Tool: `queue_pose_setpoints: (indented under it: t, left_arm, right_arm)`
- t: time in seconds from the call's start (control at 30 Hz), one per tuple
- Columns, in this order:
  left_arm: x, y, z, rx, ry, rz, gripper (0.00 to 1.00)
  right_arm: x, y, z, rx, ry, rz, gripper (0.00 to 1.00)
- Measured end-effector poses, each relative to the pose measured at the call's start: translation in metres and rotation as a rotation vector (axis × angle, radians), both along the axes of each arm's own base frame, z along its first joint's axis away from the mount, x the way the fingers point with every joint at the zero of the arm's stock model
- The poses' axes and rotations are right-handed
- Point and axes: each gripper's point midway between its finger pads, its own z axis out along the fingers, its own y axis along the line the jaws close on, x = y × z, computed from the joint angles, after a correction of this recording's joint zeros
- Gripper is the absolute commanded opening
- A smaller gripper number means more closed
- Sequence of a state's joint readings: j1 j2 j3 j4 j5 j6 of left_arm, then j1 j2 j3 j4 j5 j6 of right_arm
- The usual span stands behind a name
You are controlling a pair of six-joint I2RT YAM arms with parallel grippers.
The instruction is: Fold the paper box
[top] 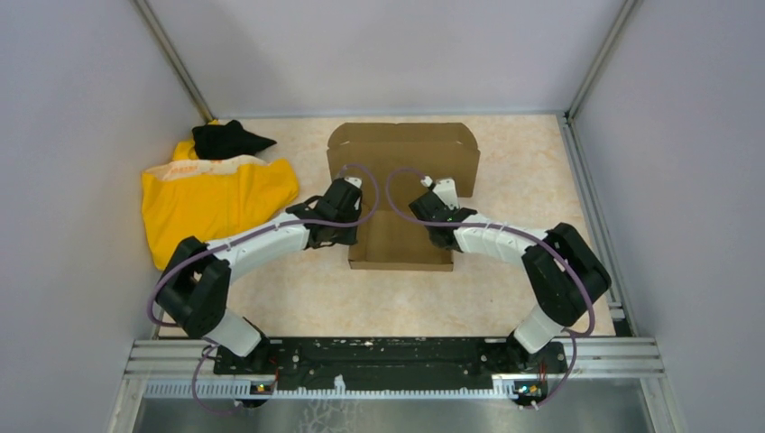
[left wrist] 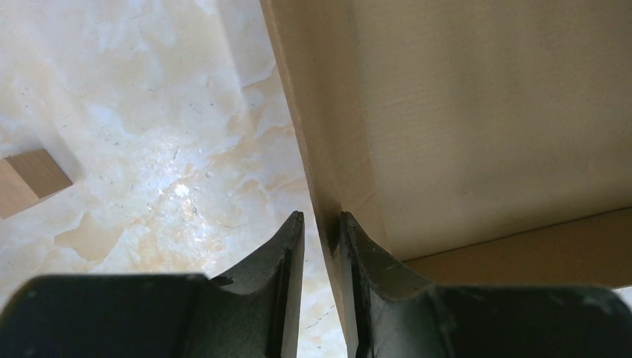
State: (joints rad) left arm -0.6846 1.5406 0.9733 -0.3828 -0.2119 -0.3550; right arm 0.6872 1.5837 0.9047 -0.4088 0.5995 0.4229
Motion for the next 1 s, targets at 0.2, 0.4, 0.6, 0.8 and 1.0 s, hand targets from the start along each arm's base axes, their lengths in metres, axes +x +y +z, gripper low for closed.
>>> queue_pose_setpoints:
  t: [0.2, 0.4, 0.6, 0.8, 1.0]
  left_arm:
    - [0.006, -0.005, -0.002, 0.001, 0.001, -0.001, 0.29]
    - [0.011, -0.009, -0.003, 0.010, -0.003, 0.002, 0.28]
    - [0.015, -0.010, -0.003, 0.019, -0.011, 0.008, 0.32]
    - [0.017, -0.008, -0.003, 0.030, -0.019, 0.018, 0.42]
    - [0.018, -0.007, -0.002, 0.033, -0.023, 0.021, 0.46]
  right_arm:
    - [0.004, -0.003, 0.000, -0.067, -0.027, -0.013, 0.04]
    - [0.006, -0.006, 0.001, -0.143, -0.048, -0.023, 0.09]
    - [0.005, -0.005, -0.003, -0.162, -0.037, -0.008, 0.38]
    - [-0.008, -0.001, -0.003, -0.101, 0.001, 0.033, 0.44]
    - [-0.008, 0.011, 0.019, 0.011, -0.039, 0.057, 0.49]
